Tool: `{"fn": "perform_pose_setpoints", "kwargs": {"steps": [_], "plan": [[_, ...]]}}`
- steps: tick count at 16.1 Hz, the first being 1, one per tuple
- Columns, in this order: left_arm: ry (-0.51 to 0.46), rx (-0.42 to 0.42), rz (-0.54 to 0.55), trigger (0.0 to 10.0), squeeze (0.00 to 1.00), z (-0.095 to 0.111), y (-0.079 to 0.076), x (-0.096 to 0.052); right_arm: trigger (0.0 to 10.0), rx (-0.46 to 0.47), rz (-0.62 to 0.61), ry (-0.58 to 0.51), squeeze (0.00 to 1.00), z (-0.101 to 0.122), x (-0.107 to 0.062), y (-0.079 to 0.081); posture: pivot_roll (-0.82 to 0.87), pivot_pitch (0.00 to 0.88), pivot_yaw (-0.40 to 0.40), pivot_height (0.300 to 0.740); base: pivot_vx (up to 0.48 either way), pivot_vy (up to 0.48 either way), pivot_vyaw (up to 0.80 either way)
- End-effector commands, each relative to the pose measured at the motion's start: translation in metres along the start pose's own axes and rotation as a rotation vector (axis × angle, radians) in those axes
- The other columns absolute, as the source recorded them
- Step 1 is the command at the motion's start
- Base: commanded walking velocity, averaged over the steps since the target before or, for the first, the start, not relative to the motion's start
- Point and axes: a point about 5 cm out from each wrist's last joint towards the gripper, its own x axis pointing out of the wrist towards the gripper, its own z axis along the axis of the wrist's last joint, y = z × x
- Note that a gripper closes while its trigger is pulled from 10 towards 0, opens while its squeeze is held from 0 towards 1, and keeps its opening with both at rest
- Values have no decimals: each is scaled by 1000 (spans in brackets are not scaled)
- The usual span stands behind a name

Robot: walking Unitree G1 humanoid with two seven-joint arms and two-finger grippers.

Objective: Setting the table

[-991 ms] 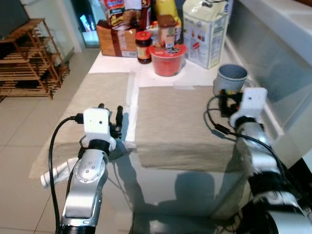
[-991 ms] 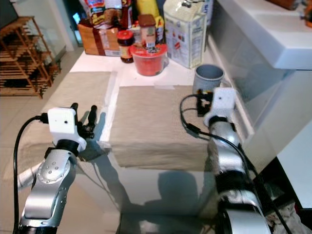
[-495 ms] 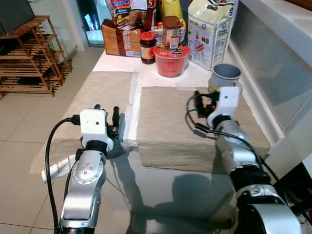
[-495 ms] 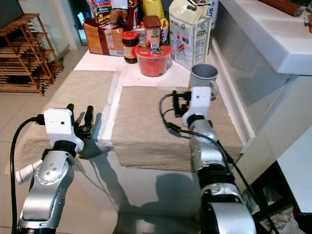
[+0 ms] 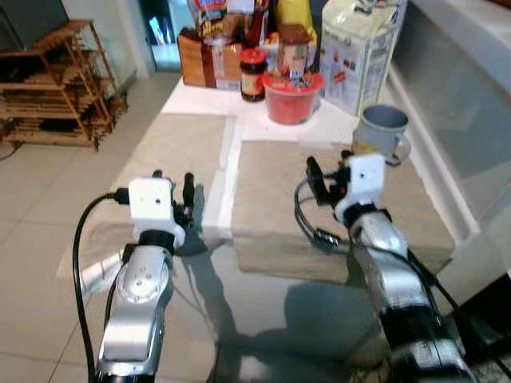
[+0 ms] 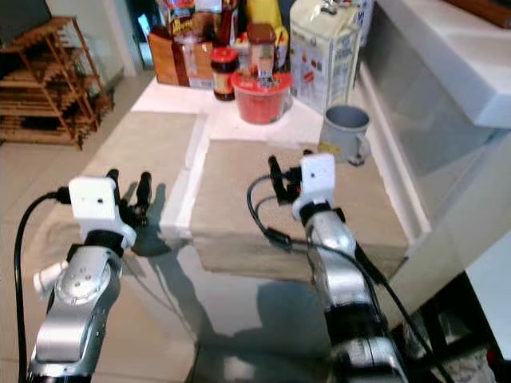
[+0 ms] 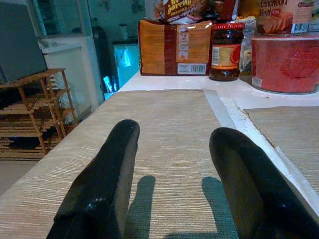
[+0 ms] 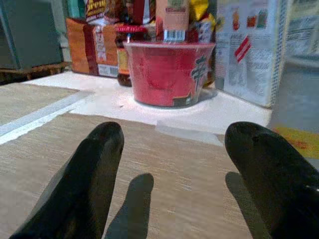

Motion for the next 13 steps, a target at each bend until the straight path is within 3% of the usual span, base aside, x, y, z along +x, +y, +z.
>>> {"fn": "perform_pose_setpoints", "kwargs": {"steps": [1, 6, 10, 13], "plan": [[1, 1, -2, 10000, 0, 0, -2, 3, 10000, -23, -31, -44, 0, 11, -1, -6, -65, 0, 44, 740, 0, 0, 0], [0, -6, -30, 10000, 0, 0, -6, 7, 10000, -40, -206, -33, 0, 9, -12, -38, -92, 0, 68, 740, 0, 0, 0], [-3, -7, -34, 10000, 0, 1, -6, 7, 10000, -28, -220, -91, 0, 26, -13, -43, -97, 0, 72, 740, 0, 0, 0], [-4, -10, -37, 10000, 0, 1, -7, 7, 10000, -22, -232, -87, 0, 26, -22, -41, -103, 0, 76, 740, 0, 0, 0]]}}
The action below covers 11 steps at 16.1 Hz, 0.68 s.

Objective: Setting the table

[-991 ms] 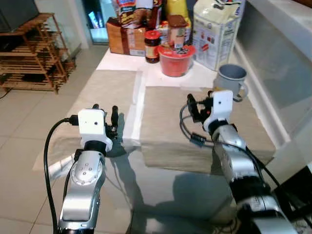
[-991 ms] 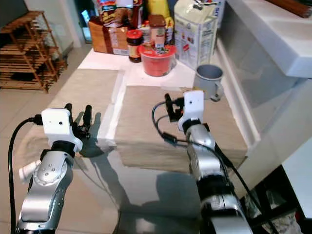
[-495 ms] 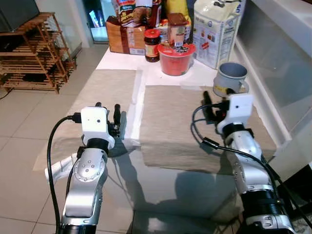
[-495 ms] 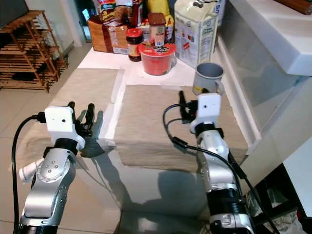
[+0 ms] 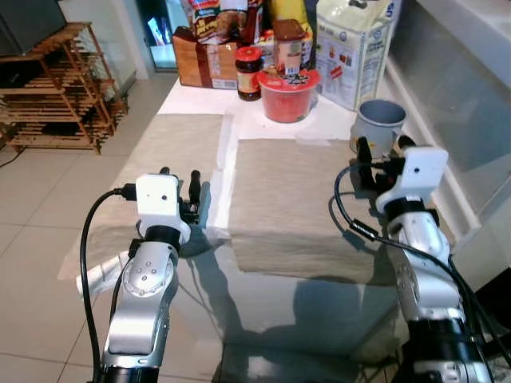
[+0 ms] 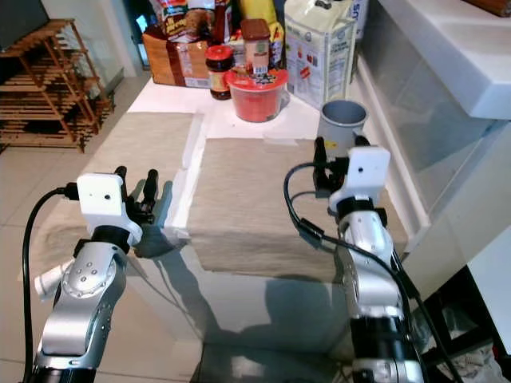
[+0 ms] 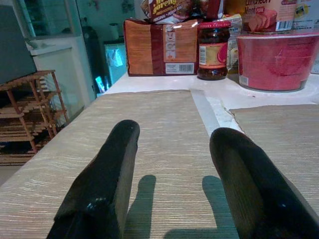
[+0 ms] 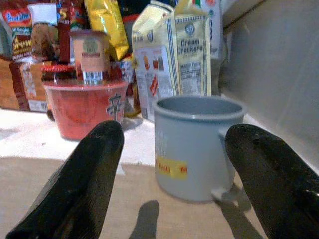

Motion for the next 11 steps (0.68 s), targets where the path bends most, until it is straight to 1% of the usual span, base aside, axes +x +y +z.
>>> {"fn": "perform_pose_setpoints", "kwargs": {"steps": [1, 3, 11], "plan": [[-3, 2, -10, 10000, 0, 0, -1, 2, 10000, 6, -14, 6, 0, 1, -3, 0, -106, 0, 79, 740, 0, 0, 0], [-3, 2, -12, 10000, 0, 0, -1, 2, 10000, 4, -36, 14, 0, -1, -4, -2, -107, 0, 81, 740, 0, 0, 0], [-3, 2, -12, 10000, 0, 0, -1, 2, 10000, 4, -36, 14, 0, -1, -4, -2, -107, 0, 81, 740, 0, 0, 0]]}}
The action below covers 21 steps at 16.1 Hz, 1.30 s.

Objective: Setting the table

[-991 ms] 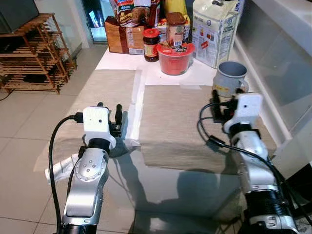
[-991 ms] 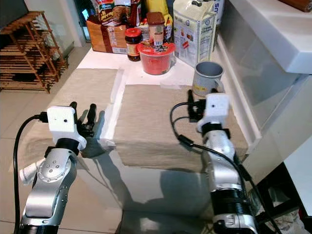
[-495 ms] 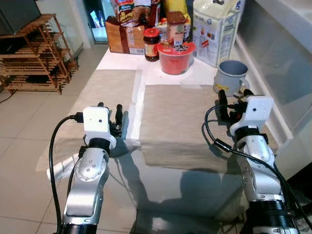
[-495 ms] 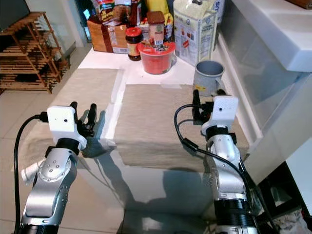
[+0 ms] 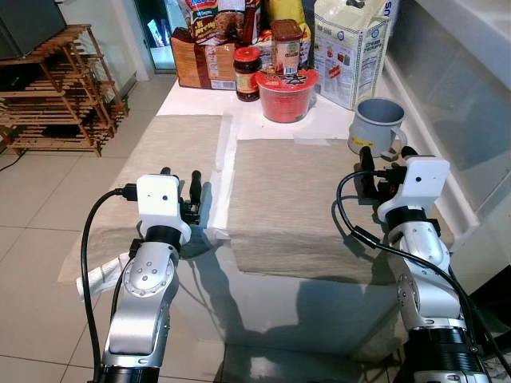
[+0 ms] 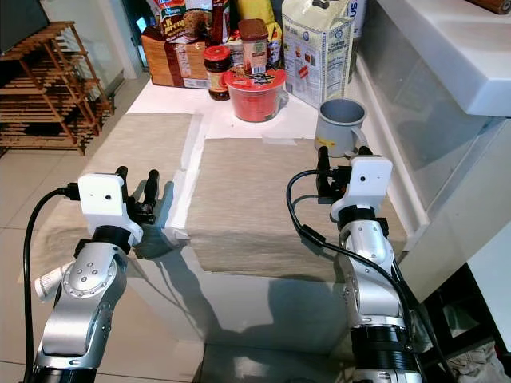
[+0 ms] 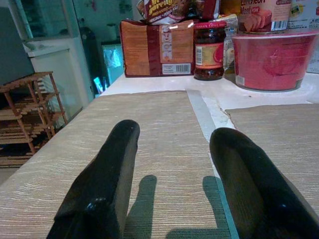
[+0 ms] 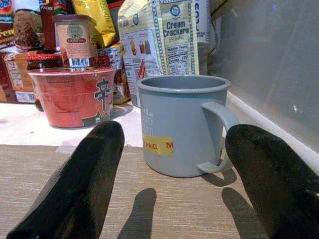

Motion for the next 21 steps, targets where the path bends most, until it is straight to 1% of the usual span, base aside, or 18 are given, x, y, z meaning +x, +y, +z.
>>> {"fn": "perform_pose_setpoints", "kwargs": {"steps": [1, 8, 10, 15, 21], "plan": [[-3, 3, -8, 10000, 0, 0, -1, 2, 10000, -1, -1, -17, 0, 5, 1, 0, -107, 0, 81, 740, 0, 0, 0], [-3, 3, -8, 10000, 0, 0, -1, 2, 10000, -1, -1, -17, 0, 5, 1, 0, -107, 0, 81, 740, 0, 0, 0], [-2, 4, -25, 10000, 0, 1, -1, 0, 10000, -12, -106, 108, 0, -17, 19, -23, -86, 0, 82, 740, 0, 0, 0], [-1, 1, -25, 10000, 0, 0, -2, 0, 10000, -23, -80, 95, 0, -15, 18, -17, -92, 0, 80, 740, 0, 0, 0], [1, 2, -20, 10000, 0, 0, -1, -1, 10000, -45, -69, 113, 0, -22, 28, -18, -83, 0, 79, 740, 0, 0, 0]]}}
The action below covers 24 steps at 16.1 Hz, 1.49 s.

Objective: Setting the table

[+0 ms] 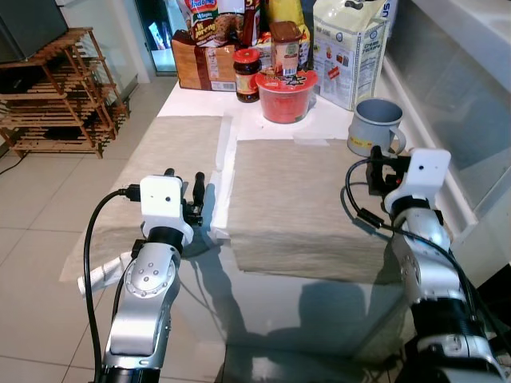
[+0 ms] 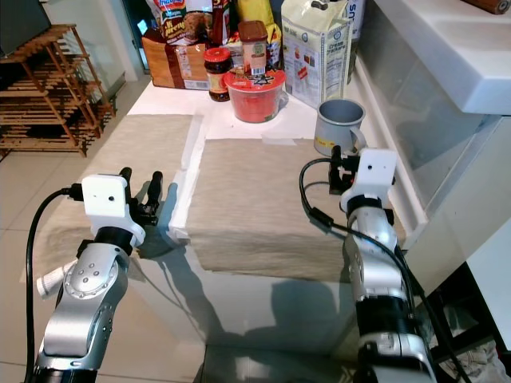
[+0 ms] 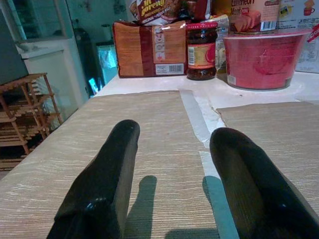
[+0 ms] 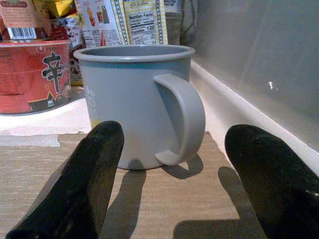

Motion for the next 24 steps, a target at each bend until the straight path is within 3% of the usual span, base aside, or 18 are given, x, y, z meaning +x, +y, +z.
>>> {"fn": "perform_pose_setpoints", "kwargs": {"steps": [1, 8, 9, 10, 24], "plan": [[-4, 4, 5, 10000, 0, 2, 2, -1, 10000, -18, 16, 24, 0, -6, 3, 2, -73, 0, 79, 740, 0, 0, 0], [-6, 13, 25, 10000, 0, 3, 6, -4, 10000, -12, 25, 51, 0, -10, 20, 7, -41, 0, 71, 740, 0, 0, 0], [-5, 14, 26, 10000, 0, 3, 5, -5, 8980, 22, 19, 66, 0, -11, 22, 9, -38, 0, 70, 740, 0, 0, 0], [-5, 15, 28, 10000, 0, 4, 6, -5, 0, 32, 21, 72, 0, -11, 23, 11, -38, 0, 70, 740, 0, 0, 0], [6, 11, 31, 10000, 0, 2, 4, -4, 0, 56, 105, 25, 0, -10, 19, 28, -51, 0, 64, 740, 0, 0, 0]]}}
